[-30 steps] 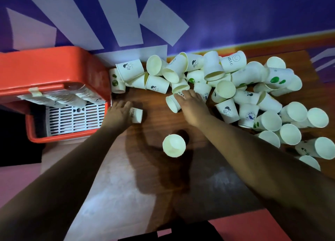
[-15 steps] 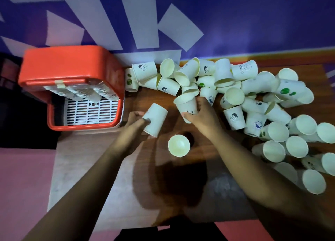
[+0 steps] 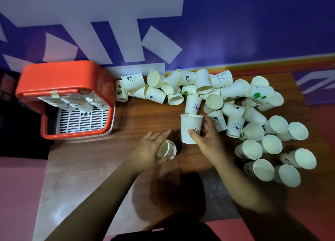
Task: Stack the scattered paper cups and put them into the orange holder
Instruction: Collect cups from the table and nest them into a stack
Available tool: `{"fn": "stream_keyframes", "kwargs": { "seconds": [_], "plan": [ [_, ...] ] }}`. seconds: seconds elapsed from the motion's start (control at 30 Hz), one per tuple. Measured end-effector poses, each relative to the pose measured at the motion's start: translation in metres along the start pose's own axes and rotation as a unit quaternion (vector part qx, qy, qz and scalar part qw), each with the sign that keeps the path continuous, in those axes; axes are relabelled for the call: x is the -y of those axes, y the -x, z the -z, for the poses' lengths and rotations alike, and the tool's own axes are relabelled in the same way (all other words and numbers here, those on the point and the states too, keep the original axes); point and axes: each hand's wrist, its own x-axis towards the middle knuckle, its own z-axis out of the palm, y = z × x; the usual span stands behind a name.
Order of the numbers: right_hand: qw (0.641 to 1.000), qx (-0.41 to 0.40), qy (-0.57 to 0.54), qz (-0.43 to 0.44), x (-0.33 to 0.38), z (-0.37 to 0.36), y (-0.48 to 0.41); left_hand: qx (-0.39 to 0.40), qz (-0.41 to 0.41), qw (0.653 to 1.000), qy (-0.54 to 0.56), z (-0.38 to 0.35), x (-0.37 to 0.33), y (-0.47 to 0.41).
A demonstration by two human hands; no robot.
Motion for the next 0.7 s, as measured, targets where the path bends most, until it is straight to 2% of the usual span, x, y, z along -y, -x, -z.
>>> {"fn": "stream_keyframes", "kwargs": {
  "seconds": [0.1, 0.2, 0.23, 0.3, 0.37, 0.47, 0.5, 0.7],
  "plan": [
    [1.000, 0.005, -0.005, -0.006, -0.003, 0.004, 0.013, 0.041, 0.006, 0.998, 0.049, -0.020, 0.001, -0.002],
    [1.000, 0.019, 0.005, -0.013, -0.011, 0.004, 0.024, 0.091, -0.008, 0.995, 0.043, -0.031, 0.002, -0.005],
    [1.000, 0.023, 0.002, -0.017, -0.013, 0.003, 0.027, 0.095, 0.001, 0.995, 0.044, -0.030, 0.001, -0.004],
    [0.999, 0.033, -0.009, -0.010, -0.014, -0.001, 0.033, 0.055, 0.044, 0.992, 0.101, -0.022, -0.006, 0.000],
    [0.999, 0.051, -0.009, 0.008, -0.010, -0.008, 0.040, -0.016, 0.097, 0.970, 0.222, -0.007, -0.016, 0.007],
    [0.995, 0.090, 0.001, 0.041, -0.004, -0.024, 0.049, -0.053, 0.123, 0.893, 0.429, 0.011, -0.023, 0.018],
    [0.994, 0.101, 0.011, 0.050, -0.002, -0.029, 0.051, -0.049, 0.127, 0.878, 0.460, 0.015, -0.023, 0.021],
    [0.989, 0.129, 0.049, 0.049, -0.001, -0.045, 0.053, -0.057, 0.137, 0.854, 0.498, 0.016, -0.020, 0.033]
  ]
}}
